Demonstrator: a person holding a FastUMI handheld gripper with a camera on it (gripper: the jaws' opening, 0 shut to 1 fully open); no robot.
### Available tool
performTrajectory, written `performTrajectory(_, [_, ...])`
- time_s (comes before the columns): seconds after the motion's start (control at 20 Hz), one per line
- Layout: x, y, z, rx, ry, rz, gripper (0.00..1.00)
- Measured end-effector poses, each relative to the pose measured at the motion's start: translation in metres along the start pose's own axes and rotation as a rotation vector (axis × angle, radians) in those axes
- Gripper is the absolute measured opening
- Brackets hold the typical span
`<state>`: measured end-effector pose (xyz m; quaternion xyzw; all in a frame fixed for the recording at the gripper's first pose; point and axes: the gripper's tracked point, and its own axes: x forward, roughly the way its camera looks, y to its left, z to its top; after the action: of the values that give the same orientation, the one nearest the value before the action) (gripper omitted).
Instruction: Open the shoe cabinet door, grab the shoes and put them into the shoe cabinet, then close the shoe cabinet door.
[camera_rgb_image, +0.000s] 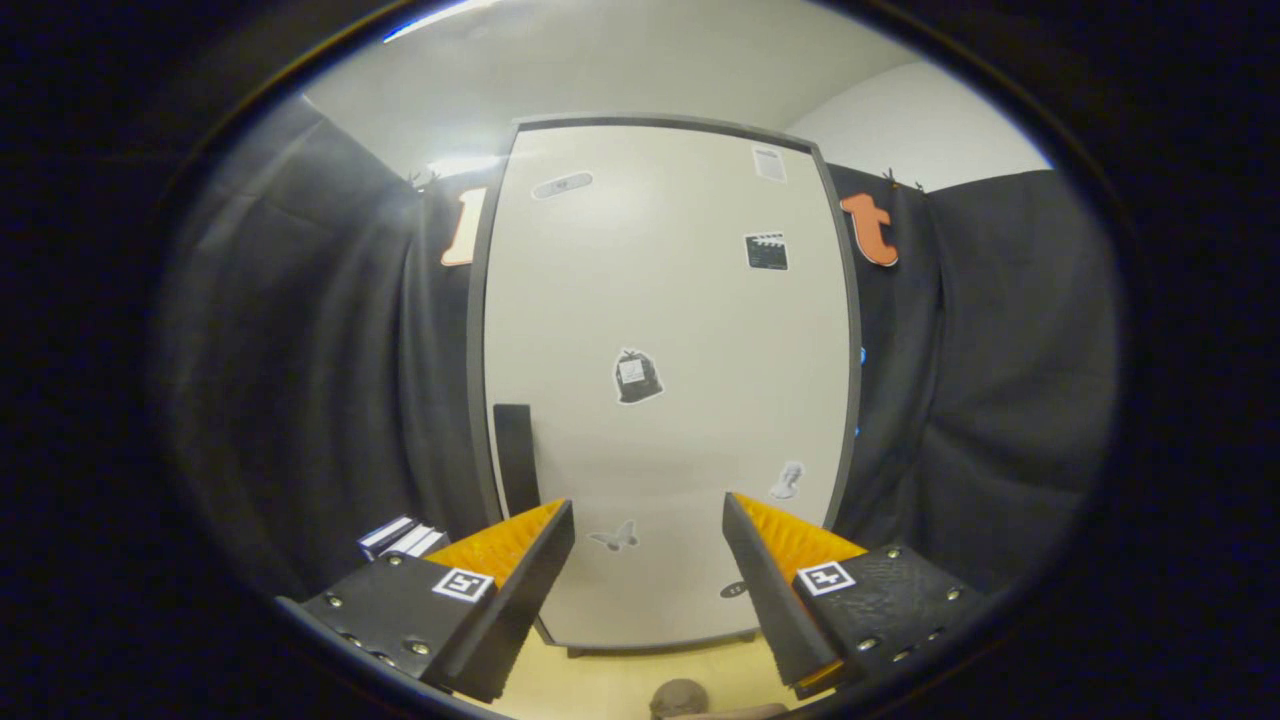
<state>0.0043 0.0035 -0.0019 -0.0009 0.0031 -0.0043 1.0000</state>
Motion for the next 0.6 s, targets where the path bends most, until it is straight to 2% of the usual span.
performTrajectory(0.3, [0.004, 0.02, 0.0, 0.015, -0.017, 0.034, 0.95])
performTrajectory(0.6, [0.033, 0.06, -0.009, 0.049, 0.007, 0.092, 0.95])
